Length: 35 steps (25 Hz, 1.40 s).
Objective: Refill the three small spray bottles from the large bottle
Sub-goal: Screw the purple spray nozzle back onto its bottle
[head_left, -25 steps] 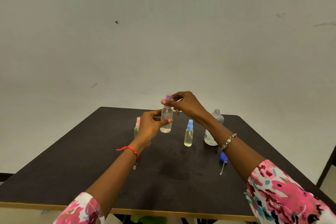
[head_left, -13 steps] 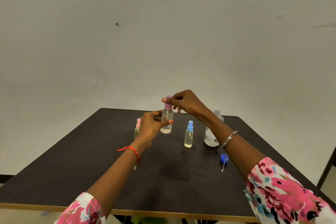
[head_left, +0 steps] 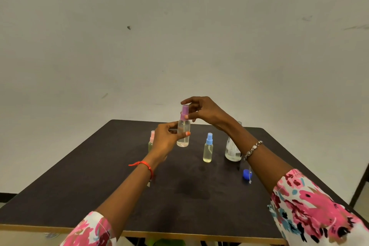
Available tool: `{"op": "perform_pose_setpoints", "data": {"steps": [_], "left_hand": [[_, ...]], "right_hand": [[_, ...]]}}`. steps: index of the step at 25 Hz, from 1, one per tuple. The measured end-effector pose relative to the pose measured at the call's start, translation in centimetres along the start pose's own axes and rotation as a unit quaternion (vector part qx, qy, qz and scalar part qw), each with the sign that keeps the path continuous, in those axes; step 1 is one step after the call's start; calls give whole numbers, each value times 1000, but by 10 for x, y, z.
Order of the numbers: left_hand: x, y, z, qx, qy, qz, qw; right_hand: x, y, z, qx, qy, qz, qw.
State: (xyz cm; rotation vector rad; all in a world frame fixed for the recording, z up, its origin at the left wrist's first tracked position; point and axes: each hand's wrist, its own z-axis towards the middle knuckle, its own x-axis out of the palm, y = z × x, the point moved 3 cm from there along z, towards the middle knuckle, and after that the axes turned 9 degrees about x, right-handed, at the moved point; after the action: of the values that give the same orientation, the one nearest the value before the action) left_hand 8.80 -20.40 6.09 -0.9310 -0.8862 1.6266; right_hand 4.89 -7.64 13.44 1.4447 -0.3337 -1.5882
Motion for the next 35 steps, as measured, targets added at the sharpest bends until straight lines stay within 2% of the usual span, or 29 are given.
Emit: {"op": "perform_pose_setpoints", "data": {"steps": [3,8,12,17,32,35], "left_hand": [[1,2,-1,-5,1,6,1000],[1,2,1,-2,5,-6,1000],[1,4,2,-3,9,3,1000],[1,4,2,0,7,4,1000],[0,12,5,17,3,8,1000],[0,19,5,19,0,10,1000]], "right_hand": [[1,-2,0,7,-29,-35,999],[-3,-2,1,-6,24,-24,999],[1,-4,2,18,-15,-42,999],[0,-4,2,16,20,-4,1000],[28,-12,1,26,-84,14,996],[30,-20,0,39,-74,6,997]]}}
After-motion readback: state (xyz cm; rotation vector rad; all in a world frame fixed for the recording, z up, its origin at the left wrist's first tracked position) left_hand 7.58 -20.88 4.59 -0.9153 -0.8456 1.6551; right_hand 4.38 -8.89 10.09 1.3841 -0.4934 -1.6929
